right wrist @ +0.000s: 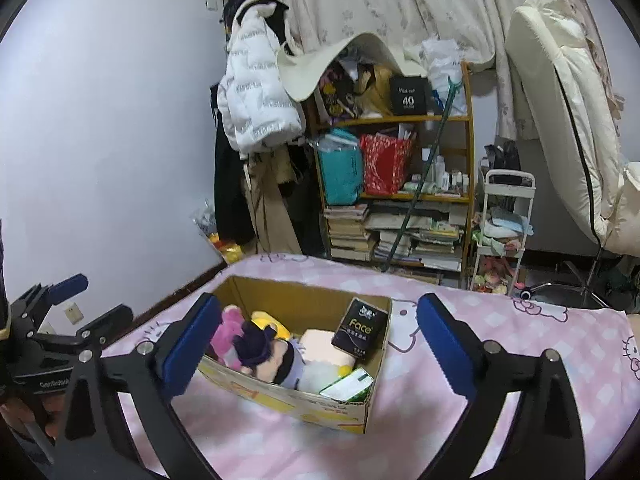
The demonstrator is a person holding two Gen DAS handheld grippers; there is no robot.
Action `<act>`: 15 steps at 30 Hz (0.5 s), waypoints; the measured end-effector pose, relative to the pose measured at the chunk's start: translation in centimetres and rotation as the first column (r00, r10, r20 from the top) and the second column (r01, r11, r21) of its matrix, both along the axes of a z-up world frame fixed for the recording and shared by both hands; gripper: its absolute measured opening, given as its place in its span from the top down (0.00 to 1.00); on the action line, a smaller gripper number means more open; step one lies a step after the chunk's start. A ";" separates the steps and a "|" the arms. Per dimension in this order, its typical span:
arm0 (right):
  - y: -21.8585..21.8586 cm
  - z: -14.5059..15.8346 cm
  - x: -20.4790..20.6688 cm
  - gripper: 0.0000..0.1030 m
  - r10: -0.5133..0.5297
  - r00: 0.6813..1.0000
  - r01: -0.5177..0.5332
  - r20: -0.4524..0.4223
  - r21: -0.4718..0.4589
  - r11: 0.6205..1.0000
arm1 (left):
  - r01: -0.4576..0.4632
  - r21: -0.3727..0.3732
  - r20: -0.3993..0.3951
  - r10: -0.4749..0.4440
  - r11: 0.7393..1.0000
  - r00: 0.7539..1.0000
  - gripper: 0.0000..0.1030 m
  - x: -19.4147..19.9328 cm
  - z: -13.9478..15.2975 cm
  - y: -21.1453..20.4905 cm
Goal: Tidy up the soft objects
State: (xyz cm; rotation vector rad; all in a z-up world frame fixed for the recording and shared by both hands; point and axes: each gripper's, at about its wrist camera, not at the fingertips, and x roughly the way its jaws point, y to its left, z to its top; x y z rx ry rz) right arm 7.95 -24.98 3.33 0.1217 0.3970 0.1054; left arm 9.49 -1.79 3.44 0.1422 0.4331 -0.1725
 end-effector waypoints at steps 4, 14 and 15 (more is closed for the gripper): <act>0.3 0.9 -1.3 0.00 -0.005 1.000 0.005 0.019 -0.030 1.000 | -0.010 -0.015 0.025 0.010 1.000 1.000 0.01 -1.9 1.2 0.8; 0.2 1.6 -4.8 0.00 0.000 0.998 0.002 0.058 -0.039 0.999 | -0.046 -0.018 0.039 0.047 0.999 0.998 0.01 -5.1 1.8 2.0; 0.1 1.7 -5.3 0.00 0.000 0.998 0.003 0.069 -0.039 0.999 | -0.046 -0.020 0.046 0.047 0.999 0.998 0.01 -5.6 2.0 2.1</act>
